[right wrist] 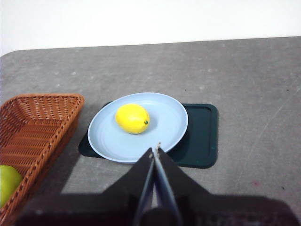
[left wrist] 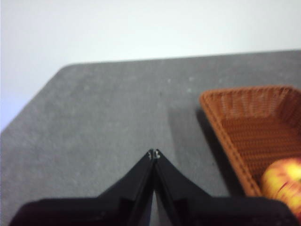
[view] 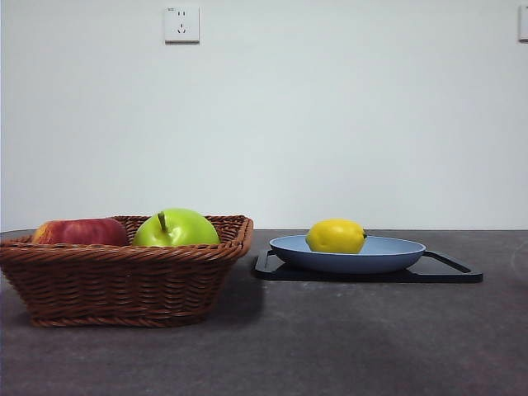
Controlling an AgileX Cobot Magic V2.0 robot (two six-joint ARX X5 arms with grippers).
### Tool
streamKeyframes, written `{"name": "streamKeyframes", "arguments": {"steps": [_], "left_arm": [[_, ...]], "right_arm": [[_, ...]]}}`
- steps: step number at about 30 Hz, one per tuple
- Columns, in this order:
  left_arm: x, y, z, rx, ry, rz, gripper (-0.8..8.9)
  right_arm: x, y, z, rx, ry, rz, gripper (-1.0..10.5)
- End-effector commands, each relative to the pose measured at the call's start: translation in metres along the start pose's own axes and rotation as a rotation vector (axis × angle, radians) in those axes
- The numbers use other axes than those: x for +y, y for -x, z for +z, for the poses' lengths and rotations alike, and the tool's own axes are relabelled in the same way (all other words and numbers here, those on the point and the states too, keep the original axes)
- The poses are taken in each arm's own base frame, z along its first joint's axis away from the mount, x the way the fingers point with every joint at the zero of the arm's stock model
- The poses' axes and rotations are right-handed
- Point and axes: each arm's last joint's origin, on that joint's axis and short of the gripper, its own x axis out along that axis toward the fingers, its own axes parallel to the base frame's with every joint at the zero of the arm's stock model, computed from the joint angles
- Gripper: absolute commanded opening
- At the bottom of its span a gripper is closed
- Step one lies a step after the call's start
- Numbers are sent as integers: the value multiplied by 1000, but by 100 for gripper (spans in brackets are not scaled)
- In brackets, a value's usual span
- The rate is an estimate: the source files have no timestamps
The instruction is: Take the lemon from the basket,put the lemon in the plate,hand out the plate
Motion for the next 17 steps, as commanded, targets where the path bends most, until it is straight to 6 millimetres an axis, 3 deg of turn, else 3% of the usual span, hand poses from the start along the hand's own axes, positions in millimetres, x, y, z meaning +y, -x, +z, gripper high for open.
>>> {"name": "streamKeyframes", "arguments": {"steps": [1,10,17], "left_arm": [[0,-8,-11,-19,-8,-6,8],[-1,-23,-43,40,-8,-5,8],[-1,-23,-42,23,-7,-8,8]], "right_arm": [[1,1,3,-14,-16,4,3],[1,1,3,-15,-16,4,3],[1,1,3,-14,-16,4,3]]}}
